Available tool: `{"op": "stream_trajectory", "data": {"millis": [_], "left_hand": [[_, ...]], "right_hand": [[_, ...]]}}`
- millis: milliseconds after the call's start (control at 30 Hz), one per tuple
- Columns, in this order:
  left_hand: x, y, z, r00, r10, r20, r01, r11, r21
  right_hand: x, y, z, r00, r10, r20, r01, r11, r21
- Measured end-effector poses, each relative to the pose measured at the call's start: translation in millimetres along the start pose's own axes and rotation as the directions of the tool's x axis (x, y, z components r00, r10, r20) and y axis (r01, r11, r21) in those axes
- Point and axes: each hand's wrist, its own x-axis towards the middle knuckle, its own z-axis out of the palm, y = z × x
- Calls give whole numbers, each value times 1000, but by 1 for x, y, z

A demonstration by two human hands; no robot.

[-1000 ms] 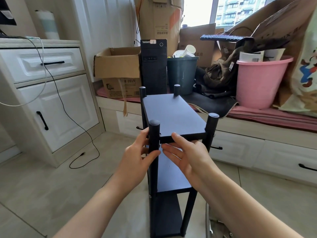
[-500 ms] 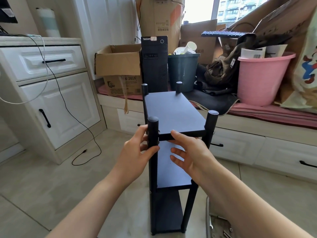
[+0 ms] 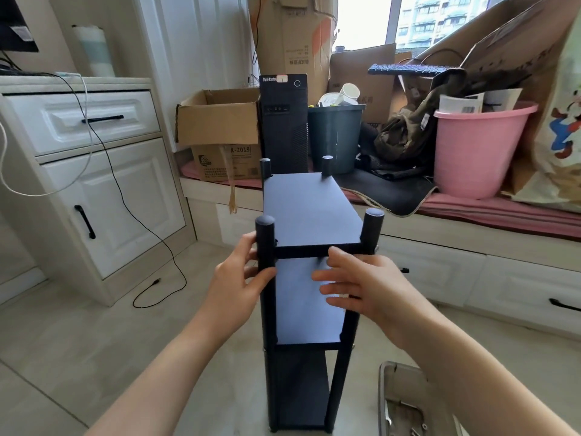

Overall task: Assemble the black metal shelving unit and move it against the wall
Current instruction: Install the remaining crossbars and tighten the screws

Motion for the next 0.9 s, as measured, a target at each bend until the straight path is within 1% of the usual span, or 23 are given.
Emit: {"op": "stream_trajectory", "data": {"millis": [33, 100, 167, 200, 233, 300, 333, 367, 400, 433, 467, 500, 533, 600, 633, 667, 733, 800, 900], "left_hand": [[0, -3, -4, 1000, -16, -22, 15, 1000, -7], [1, -6, -11, 996, -44, -73, 45, 999, 9], [2, -8, -17, 988, -74, -133, 77, 997, 21], [3, -7, -18, 982, -86, -169, 90, 996, 17], [3, -4, -16, 971, -95, -218, 100, 995, 15], [0, 4, -8, 933, -92, -347, 111, 993, 36], [-3, 10, -1, 910, -63, -411, 105, 991, 80], [-7, 17, 6, 892, 0, -452, 78, 985, 153], [-11, 24, 13, 886, 95, -454, 23, 968, 249], [-14, 30, 19, 887, 207, -413, -50, 932, 360], [-15, 33, 25, 887, 311, -341, -124, 872, 473], [-16, 34, 30, 890, 378, -253, -186, 810, 556], [-16, 34, 35, 907, 387, -166, -223, 775, 592], [-16, 33, 41, 958, 286, -17, -219, 768, 602], [-16, 30, 43, 970, 241, 29, -206, 756, 621], [-17, 28, 44, 973, 226, 45, -201, 736, 646], [-21, 28, 45, 974, 223, 21, -183, 736, 652], [-23, 30, 44, 970, 240, -47, -155, 750, 643], [-24, 27, 39, 964, 245, -104, -123, 757, 642]], "right_hand": [[-2, -1, -7, 999, -20, -43, 18, 998, -53], [-3, -2, -20, 977, -94, -193, 71, 990, -126], [1, -3, -30, 933, -162, -321, 127, 984, -129], [4, -3, -33, 923, -179, -342, 145, 982, -122], [8, -2, -34, 926, -183, -330, 149, 981, -124], [17, 3, -32, 960, -155, -232, 123, 981, -147], [21, 5, -29, 977, -130, -170, 105, 983, -149], [23, 8, -26, 988, -106, -115, 90, 986, -140], [25, 10, -23, 993, -90, -79, 80, 989, -122], [26, 12, -22, 994, -81, -69, 74, 993, -96], [27, 14, -22, 994, -77, -75, 72, 995, -68], [28, 14, -23, 994, -76, -84, 72, 996, -44], [28, 14, -24, 993, -77, -88, 75, 997, -29], [27, 13, -25, 994, -79, -81, 77, 997, -22], [26, 13, -25, 994, -78, -74, 77, 997, -26], [25, 13, -25, 995, -77, -63, 75, 997, -26], [23, 13, -25, 998, -62, -25, 62, 998, -3], [19, 14, -24, 998, -49, 28, 49, 999, 25], [12, 13, -17, 988, -21, 152, 16, 999, 32]]}}
